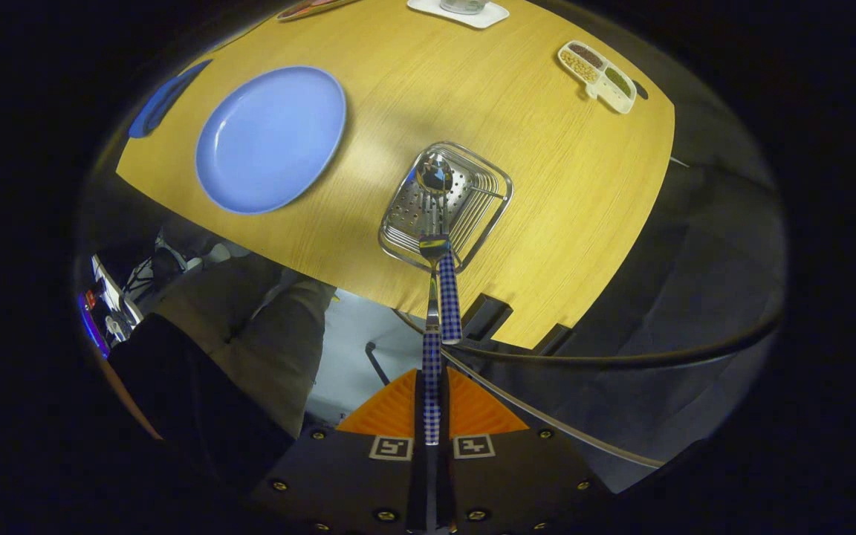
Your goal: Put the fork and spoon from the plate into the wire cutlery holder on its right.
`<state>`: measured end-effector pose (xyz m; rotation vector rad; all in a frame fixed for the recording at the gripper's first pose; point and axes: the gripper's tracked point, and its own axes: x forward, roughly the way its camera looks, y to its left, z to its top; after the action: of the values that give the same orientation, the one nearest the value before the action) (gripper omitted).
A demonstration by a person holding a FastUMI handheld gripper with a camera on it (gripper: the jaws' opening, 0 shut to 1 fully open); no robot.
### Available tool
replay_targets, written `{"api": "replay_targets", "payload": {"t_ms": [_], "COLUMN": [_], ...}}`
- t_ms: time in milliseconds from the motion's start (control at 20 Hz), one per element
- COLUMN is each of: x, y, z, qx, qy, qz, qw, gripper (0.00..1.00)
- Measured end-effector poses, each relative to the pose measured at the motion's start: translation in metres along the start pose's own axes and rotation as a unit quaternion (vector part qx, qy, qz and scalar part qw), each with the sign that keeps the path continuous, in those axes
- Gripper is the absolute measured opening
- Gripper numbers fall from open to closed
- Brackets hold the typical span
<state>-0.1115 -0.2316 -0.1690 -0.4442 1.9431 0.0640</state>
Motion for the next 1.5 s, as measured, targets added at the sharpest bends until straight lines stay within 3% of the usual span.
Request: {"api": "replay_targets", "payload": {"t_ms": [300,1050,1300,1350,1400,1450,1500], "x": [0.003,0.012,0.005,0.005,0.001,-0.003,-0.007], "y": [-0.009,-0.008,-0.004,-0.004,-0.004,-0.003,-0.004], "z": [0.027,0.062,0.055,0.051,0.050,0.049,0.049], "qx": [-0.001,0.007,0.018,0.022,0.028,0.032,0.037], "qy": [0.075,0.139,0.132,0.127,0.121,0.113,0.102], "qz": [0.013,0.031,0.044,0.047,0.048,0.050,0.049], "qw": [0.997,0.990,0.990,0.991,0.991,0.992,0.993], "gripper": [0.06,0.06,0.14,0.24,0.42,0.42,0.49]}}
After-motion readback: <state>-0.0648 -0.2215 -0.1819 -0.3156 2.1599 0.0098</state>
